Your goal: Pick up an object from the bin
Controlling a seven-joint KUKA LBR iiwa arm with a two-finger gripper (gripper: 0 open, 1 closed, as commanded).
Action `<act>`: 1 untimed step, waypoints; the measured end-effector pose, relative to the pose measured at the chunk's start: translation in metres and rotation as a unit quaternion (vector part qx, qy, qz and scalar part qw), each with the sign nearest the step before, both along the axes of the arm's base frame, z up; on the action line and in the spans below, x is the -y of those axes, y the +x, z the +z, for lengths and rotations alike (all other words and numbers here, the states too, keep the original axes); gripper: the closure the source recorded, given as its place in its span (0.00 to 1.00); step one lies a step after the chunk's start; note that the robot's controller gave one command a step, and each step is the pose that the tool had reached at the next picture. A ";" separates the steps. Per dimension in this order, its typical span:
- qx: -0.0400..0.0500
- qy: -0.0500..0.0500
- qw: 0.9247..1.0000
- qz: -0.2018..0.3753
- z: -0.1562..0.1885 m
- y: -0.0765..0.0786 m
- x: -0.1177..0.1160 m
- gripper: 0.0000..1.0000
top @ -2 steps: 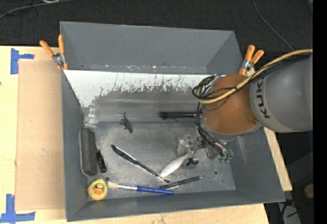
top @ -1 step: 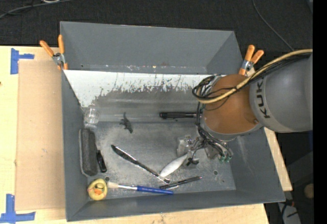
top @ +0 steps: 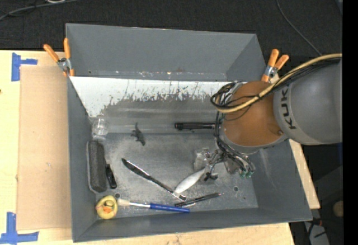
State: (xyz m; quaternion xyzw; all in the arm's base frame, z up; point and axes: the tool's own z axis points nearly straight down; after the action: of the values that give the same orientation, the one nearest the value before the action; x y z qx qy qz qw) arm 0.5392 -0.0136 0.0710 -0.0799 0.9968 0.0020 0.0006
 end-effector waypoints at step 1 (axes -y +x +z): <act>-0.002 0.000 1.000 0.000 0.009 -0.002 0.000 1.00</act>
Offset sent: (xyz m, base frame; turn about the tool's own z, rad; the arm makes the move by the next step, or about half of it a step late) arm -0.0011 0.0001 0.0159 0.0006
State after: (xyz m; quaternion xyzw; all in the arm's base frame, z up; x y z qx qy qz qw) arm 0.5377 -0.0133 0.0804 -0.0794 0.9968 0.0023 -0.0016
